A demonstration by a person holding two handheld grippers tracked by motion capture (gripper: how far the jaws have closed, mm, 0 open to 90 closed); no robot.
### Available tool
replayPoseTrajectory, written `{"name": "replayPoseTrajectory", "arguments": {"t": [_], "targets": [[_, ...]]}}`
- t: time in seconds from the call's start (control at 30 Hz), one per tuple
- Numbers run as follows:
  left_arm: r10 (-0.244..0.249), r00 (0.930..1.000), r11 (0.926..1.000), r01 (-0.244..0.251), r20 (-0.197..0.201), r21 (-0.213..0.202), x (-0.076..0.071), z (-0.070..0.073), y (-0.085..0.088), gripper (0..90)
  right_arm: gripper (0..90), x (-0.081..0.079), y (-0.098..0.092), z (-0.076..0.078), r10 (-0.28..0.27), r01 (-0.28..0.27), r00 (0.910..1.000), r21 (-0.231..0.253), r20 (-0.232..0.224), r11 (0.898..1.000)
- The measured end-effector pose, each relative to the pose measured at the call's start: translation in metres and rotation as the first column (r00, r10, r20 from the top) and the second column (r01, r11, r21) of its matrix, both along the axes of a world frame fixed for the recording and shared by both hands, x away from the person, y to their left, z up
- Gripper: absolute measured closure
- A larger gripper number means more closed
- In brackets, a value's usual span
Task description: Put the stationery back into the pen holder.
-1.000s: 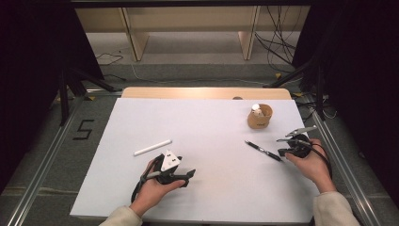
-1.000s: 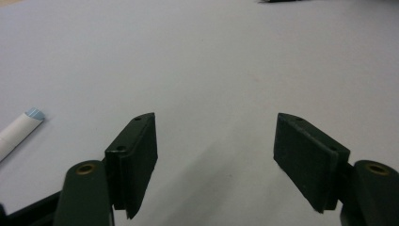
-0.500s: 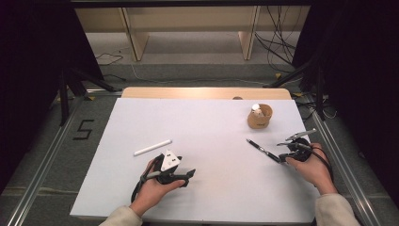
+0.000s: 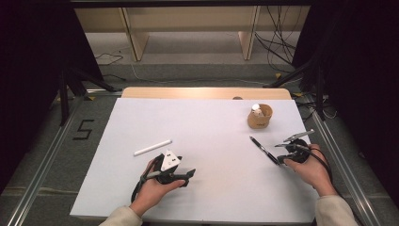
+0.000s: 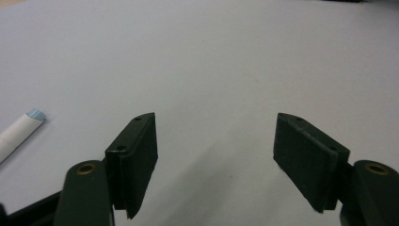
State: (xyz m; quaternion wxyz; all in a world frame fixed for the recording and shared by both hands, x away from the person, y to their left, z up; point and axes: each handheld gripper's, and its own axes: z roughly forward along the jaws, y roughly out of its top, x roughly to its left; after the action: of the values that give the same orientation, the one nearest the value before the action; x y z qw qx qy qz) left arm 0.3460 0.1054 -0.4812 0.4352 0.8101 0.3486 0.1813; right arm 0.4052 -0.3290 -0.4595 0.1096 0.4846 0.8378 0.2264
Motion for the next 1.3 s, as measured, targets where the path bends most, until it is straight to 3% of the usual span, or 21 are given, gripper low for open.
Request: {"name": "replayPoseTrajectory", "arguments": {"t": [0.17,0.33,0.5,0.8,1.3], "targets": [[0.001,1.0000,1.0000,-0.001,0.000,0.000,0.000,0.000,-0.001,30.9,78.3,0.005,0.004,0.003,-0.011,0.005,0.9957,0.060,0.093,0.998],[0.002,1.0000,1.0000,-0.002,-0.001,-0.002,0.000,0.000,-0.001,30.9,73.6,0.015,0.015,-0.001,0.033,-0.045,0.9903,0.091,0.135,0.995],[0.002,1.0000,1.0000,-0.002,-0.002,-0.006,0.001,-0.001,-0.001,30.9,72.5,0.024,0.024,-0.006,0.061,-0.071,0.9910,0.081,0.119,0.994],[0.002,1.0000,1.0000,-0.002,-0.006,-0.006,0.001,-0.001,-0.002,30.9,73.4,0.034,0.030,-0.011,0.059,-0.066,0.9941,0.075,0.091,0.995],[0.000,1.0000,1.0000,0.000,-0.002,-0.004,0.001,-0.001,-0.001,30.9,74.7,0.037,0.038,-0.010,0.069,-0.070,0.9960,0.011,0.058,0.998]]}}
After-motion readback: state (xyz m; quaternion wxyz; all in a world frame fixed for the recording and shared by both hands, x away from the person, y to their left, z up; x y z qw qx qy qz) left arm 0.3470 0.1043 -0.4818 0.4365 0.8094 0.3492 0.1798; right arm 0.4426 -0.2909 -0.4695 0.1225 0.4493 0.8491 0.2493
